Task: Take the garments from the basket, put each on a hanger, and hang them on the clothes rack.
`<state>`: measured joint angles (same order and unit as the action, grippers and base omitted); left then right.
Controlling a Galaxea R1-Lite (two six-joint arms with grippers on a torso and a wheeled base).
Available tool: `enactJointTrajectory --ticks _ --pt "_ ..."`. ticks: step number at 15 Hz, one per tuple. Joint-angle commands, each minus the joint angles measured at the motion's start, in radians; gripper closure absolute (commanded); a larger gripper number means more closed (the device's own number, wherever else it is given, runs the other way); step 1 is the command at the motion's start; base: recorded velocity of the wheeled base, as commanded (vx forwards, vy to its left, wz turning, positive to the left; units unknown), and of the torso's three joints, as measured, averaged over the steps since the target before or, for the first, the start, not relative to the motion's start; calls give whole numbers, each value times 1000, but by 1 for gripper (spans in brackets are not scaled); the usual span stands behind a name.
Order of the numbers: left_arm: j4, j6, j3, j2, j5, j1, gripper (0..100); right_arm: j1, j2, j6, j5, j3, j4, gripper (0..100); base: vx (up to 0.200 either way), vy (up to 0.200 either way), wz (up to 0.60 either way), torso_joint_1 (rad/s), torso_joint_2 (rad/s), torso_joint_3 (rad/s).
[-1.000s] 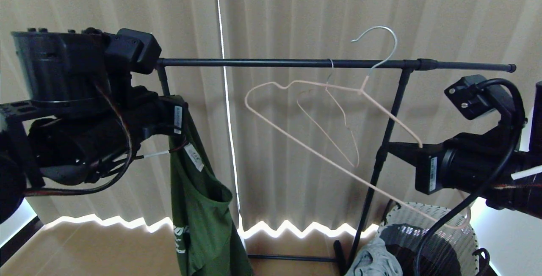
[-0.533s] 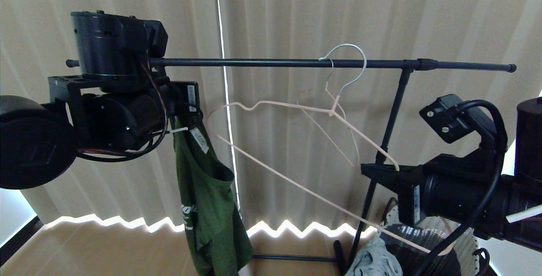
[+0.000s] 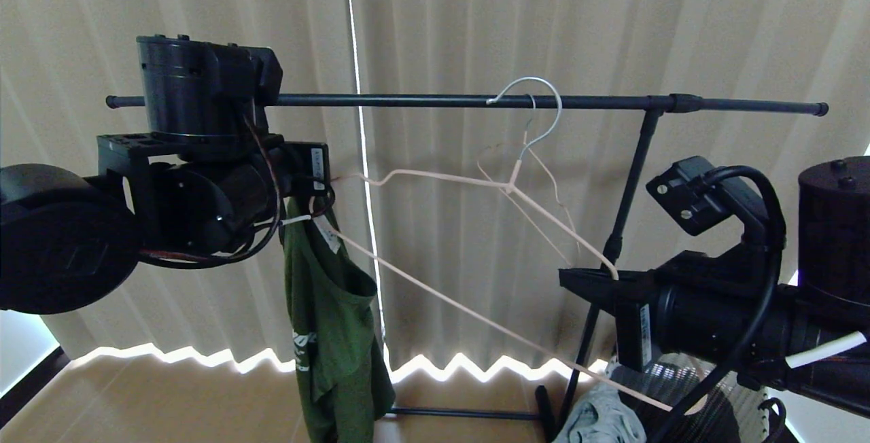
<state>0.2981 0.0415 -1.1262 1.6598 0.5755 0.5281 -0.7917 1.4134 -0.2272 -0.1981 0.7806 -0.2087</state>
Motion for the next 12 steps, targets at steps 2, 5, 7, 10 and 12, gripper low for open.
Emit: enactJointTrajectory --ticks 2,5,7,10,12 --pt "3 1 6 -5 1 1 100 -1 64 -14 -1 40 0 100 0 0 0 0 0 0" --pt "1 1 14 -14 10 1 100 -1 131 -70 -12 131 8 100 0 0 0 0 0 0" --pt "3 1 16 -15 61 1 100 -1 145 -76 -12 144 14 100 0 0 0 0 0 0" --pt "6 31 16 -6 95 20 100 -81 156 -100 -12 146 17 100 0 0 0 0 0 0" --pt "6 46 9 3 95 27 100 -152 156 -133 -1 150 17 100 0 0 0 0 0 0"
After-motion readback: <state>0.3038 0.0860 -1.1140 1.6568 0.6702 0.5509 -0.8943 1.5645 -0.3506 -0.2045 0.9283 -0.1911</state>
